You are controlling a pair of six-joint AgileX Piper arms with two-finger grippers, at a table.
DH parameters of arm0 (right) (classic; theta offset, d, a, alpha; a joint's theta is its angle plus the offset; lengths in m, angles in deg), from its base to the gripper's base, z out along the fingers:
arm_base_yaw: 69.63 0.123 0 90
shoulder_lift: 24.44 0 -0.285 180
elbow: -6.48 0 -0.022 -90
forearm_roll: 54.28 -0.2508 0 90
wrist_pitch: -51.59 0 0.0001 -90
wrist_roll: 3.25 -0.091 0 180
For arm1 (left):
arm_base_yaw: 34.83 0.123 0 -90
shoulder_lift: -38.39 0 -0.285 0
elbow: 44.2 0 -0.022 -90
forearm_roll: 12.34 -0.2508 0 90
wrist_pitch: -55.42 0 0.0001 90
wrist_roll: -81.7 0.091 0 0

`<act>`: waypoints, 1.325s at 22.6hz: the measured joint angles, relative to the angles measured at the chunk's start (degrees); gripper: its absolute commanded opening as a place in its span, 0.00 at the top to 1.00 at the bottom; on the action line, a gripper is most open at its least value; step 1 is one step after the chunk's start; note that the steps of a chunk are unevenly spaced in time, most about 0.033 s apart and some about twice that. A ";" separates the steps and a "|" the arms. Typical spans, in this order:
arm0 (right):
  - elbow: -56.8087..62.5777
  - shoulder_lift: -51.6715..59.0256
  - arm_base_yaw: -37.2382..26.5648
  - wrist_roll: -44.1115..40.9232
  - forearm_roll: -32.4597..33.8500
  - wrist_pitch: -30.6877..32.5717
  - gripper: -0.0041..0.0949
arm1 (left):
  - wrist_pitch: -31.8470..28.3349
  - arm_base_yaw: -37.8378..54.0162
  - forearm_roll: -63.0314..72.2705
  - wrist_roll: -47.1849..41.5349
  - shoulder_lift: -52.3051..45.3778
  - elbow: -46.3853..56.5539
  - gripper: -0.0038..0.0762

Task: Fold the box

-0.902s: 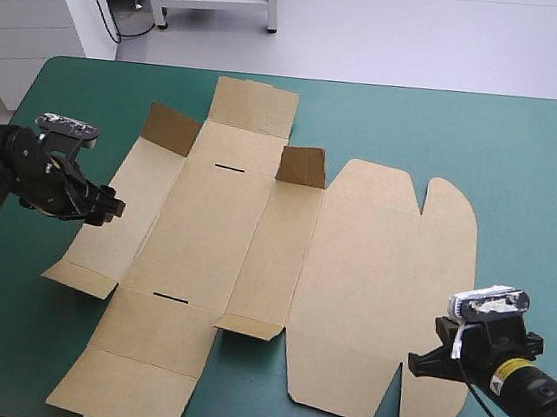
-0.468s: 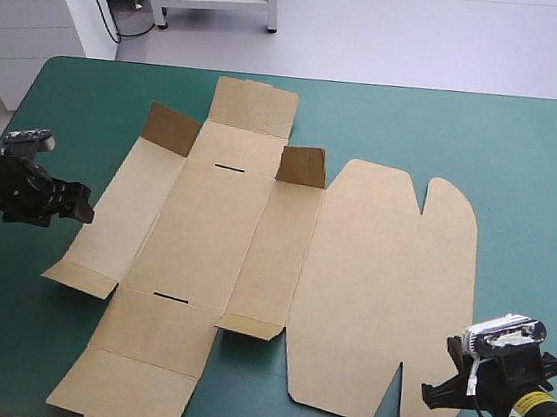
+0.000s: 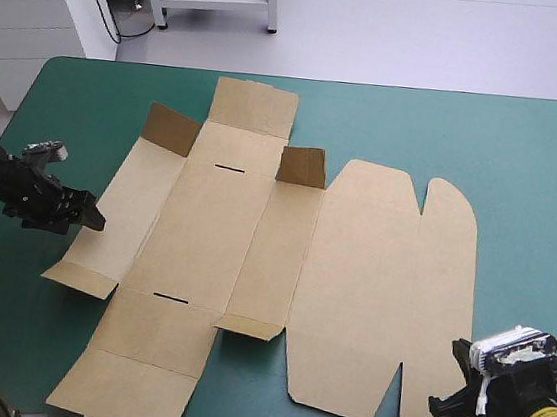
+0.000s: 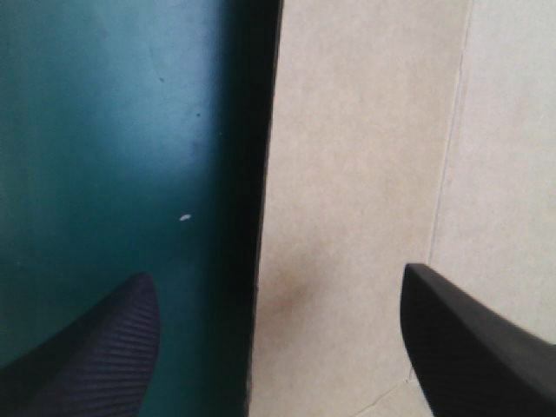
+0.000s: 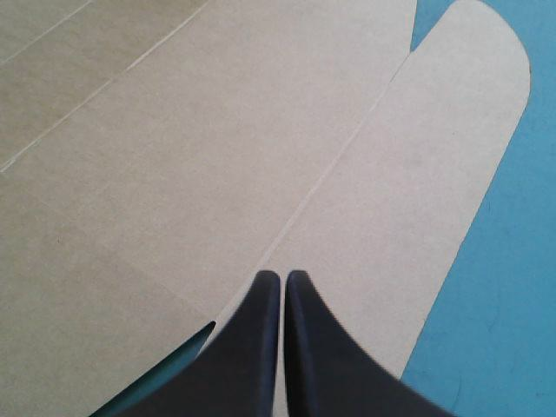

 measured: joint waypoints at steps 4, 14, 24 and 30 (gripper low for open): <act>0.00 3.88 0.00 0.59 0.07 0.19 0.96 | -0.42 0.00 5.62 2.56 2.83 -0.04 0.27; 0.00 4.95 0.00 1.12 4.03 0.50 0.96 | -1.04 -5.36 5.78 0.07 2.28 0.99 0.27; 0.00 4.95 0.00 1.12 6.31 0.60 0.96 | -0.94 -7.08 5.07 -1.62 -5.88 9.50 0.27; 0.00 4.95 0.00 1.12 6.95 0.21 0.96 | -0.86 -7.08 7.34 -2.28 -8.76 12.59 0.27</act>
